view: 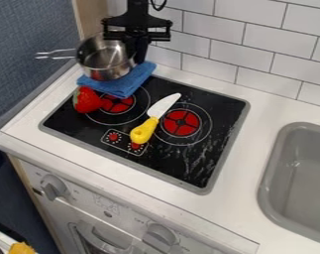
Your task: Moved the silver pot on top of the blue cloth
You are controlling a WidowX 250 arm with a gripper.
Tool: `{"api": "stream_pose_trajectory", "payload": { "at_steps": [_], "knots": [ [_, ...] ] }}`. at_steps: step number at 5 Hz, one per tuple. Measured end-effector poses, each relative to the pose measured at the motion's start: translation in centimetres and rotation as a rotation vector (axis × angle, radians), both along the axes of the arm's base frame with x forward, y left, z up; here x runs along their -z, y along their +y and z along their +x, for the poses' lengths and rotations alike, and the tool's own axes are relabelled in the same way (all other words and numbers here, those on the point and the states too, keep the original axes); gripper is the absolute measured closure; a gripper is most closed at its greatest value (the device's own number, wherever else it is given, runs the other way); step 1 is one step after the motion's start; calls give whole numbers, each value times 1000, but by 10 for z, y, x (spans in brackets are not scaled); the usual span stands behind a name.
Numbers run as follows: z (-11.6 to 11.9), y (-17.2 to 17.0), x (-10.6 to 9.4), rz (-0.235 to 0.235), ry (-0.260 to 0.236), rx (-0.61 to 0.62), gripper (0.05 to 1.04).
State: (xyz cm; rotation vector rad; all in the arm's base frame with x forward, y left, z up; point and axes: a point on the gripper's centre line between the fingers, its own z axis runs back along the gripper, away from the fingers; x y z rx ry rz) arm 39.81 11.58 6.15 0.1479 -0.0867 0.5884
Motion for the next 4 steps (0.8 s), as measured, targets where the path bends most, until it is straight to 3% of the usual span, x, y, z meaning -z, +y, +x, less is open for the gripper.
{"api": "stream_pose_trajectory", "payload": {
  "at_steps": [2, 3, 4],
  "knots": [
    [16, -3, 16, -2, 37, 41, 977],
    [14, -7, 18, -12, 49, 57, 797],
    [8, -24, 21, -22, 58, 132, 516]
  ]
}}
